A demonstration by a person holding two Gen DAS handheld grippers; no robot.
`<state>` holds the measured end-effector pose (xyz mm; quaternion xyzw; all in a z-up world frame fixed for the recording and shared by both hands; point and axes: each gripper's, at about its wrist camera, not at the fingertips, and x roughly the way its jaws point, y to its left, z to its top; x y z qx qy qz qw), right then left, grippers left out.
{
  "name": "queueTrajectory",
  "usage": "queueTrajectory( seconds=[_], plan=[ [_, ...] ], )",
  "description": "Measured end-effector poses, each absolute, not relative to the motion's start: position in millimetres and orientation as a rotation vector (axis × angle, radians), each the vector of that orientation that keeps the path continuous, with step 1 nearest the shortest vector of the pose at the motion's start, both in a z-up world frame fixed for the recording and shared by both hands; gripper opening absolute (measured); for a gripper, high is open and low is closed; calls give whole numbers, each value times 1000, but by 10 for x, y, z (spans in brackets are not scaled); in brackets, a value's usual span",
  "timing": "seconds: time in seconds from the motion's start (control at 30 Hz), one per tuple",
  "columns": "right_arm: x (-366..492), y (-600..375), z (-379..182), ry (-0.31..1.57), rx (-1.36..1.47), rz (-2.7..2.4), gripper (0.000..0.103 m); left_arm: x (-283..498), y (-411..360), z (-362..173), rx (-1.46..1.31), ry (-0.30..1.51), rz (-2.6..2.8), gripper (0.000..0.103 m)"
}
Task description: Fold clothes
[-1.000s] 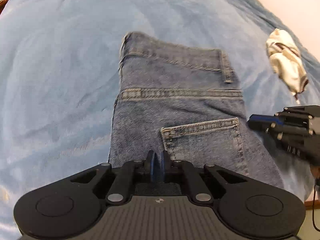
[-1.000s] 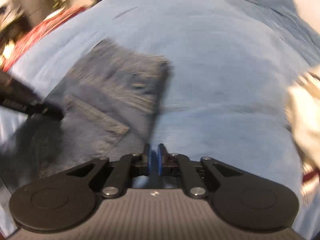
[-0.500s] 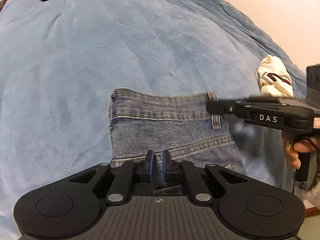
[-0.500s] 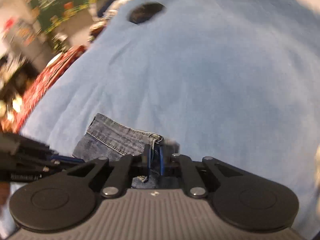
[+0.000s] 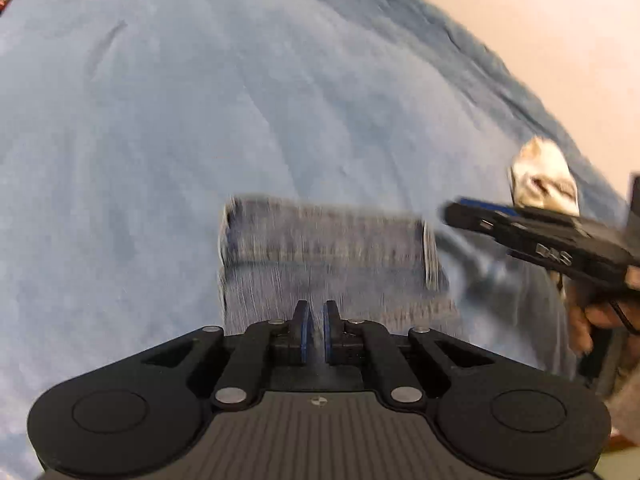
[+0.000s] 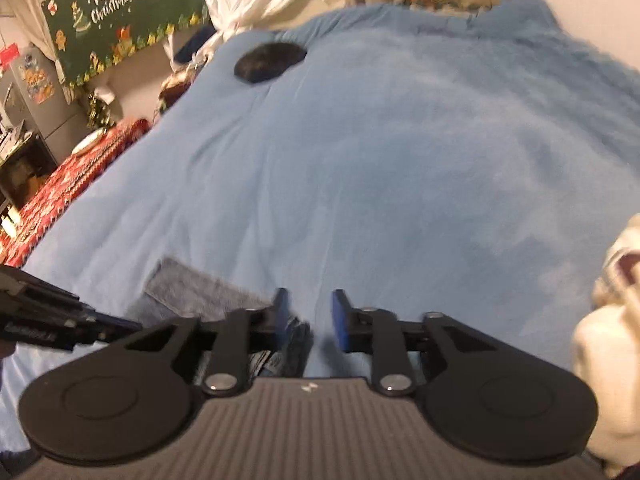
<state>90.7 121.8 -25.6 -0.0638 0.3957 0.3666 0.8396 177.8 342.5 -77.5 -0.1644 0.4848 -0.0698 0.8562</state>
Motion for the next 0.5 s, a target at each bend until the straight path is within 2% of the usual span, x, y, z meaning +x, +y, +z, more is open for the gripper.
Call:
queueTrajectory(
  seconds=[0.07, 0.17, 0.23, 0.3, 0.5],
  plan=[
    [894, 1243, -201, 837, -108, 789, 10, 1824, 3502, -769, -352, 1007, -133, 5],
    [875, 1280, -118, 836, -68, 810, 10, 1930, 3526, -904, -351, 1032, -133, 5],
    [890, 1378, -310, 870, -127, 805, 10, 1994, 3487, -1044, -329, 1057, -137, 4],
    [906, 1480, -518, 906, -191, 798, 0, 2043, 3442, -1155, -303, 1071, -144, 4],
    [1030, 1332, -645, 917, -125, 764, 0, 2221, 3474, -1276, -364, 1088, -162, 3]
  ],
)
